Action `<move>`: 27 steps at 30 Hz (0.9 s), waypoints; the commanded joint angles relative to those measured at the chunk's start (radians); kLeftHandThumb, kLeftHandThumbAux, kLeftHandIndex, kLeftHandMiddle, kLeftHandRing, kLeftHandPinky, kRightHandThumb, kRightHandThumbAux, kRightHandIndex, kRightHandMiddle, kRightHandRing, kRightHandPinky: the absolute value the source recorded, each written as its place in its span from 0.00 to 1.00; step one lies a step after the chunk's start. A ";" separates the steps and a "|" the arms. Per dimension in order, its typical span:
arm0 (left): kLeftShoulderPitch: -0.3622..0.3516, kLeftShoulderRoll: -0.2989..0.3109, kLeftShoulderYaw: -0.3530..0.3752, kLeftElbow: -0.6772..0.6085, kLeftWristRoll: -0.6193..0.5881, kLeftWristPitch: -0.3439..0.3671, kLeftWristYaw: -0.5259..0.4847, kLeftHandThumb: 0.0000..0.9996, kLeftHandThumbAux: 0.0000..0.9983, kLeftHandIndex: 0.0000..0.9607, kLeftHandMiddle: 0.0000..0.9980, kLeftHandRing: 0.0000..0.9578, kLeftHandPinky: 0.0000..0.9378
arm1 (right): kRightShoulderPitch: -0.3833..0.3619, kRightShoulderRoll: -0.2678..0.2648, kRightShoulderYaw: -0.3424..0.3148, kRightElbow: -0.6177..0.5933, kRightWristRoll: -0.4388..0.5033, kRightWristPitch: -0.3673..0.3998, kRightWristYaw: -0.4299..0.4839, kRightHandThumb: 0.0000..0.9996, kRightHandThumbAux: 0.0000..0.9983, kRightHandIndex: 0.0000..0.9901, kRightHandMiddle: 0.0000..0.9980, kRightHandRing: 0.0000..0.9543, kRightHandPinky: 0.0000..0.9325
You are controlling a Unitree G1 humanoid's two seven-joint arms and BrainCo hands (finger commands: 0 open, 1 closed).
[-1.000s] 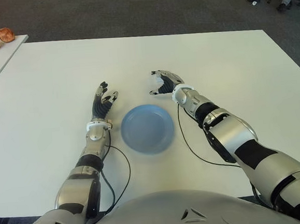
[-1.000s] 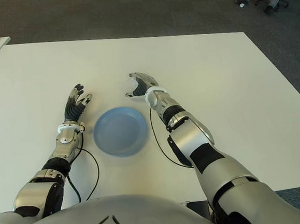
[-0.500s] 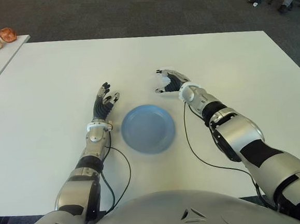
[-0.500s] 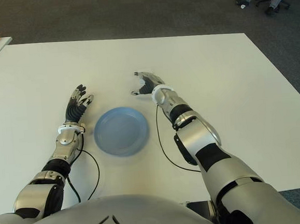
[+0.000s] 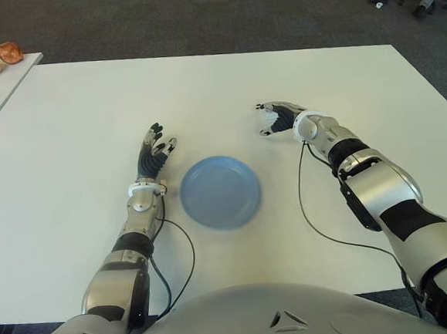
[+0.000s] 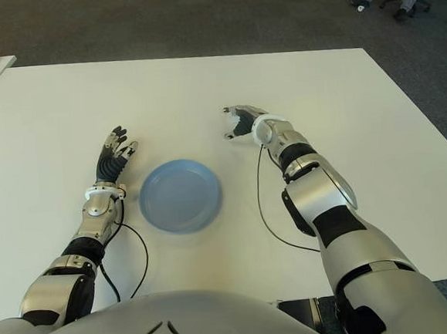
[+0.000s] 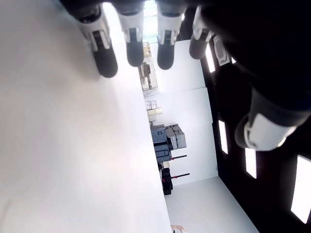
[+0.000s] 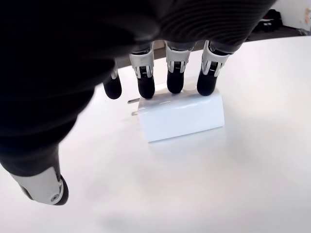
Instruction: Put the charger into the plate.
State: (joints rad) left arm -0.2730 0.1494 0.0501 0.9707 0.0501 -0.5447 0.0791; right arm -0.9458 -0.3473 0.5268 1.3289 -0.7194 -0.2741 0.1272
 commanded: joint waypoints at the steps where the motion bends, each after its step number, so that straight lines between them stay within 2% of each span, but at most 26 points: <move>1: 0.068 -0.013 -0.002 0.090 0.003 0.084 -0.019 0.00 0.53 0.07 0.12 0.11 0.10 | 0.030 -0.054 0.042 0.013 -0.030 -0.046 0.085 0.00 0.65 0.00 0.10 0.15 0.22; 6: 0.058 -0.013 0.004 0.104 0.004 0.091 -0.016 0.00 0.54 0.07 0.13 0.12 0.11 | 0.030 -0.120 0.062 -0.013 -0.030 -0.135 0.103 0.00 0.66 0.00 0.21 0.28 0.34; 9: 0.047 -0.014 0.006 0.119 0.006 0.088 -0.015 0.00 0.54 0.07 0.12 0.11 0.10 | 0.032 -0.166 0.072 -0.041 -0.028 -0.200 0.117 0.00 0.67 0.00 0.31 0.41 0.44; 12: 0.040 -0.015 0.006 0.127 0.008 0.085 -0.014 0.00 0.54 0.07 0.12 0.11 0.10 | 0.037 -0.192 0.070 -0.062 -0.016 -0.233 0.138 0.00 0.68 0.00 0.35 0.46 0.48; 21: 0.028 -0.015 0.013 0.142 0.001 0.091 -0.020 0.00 0.55 0.07 0.12 0.11 0.10 | 0.195 -0.324 0.012 -0.237 0.069 -0.347 0.206 0.00 0.69 0.00 0.42 0.50 0.41; 24: 0.023 -0.013 0.016 0.150 -0.001 0.093 -0.021 0.00 0.55 0.07 0.12 0.11 0.09 | 0.218 -0.345 0.005 -0.269 0.076 -0.367 0.224 0.00 0.71 0.00 0.41 0.49 0.39; 27: 0.015 -0.010 0.018 0.162 0.000 0.093 -0.019 0.00 0.55 0.07 0.12 0.12 0.11 | 0.281 -0.399 -0.013 -0.348 0.106 -0.420 0.262 0.00 0.75 0.00 0.37 0.45 0.37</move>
State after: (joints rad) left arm -0.3225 0.1511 0.0706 1.0429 0.0473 -0.5477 0.0770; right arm -0.7305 -0.7070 0.5226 1.0372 -0.6339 -0.6546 0.3454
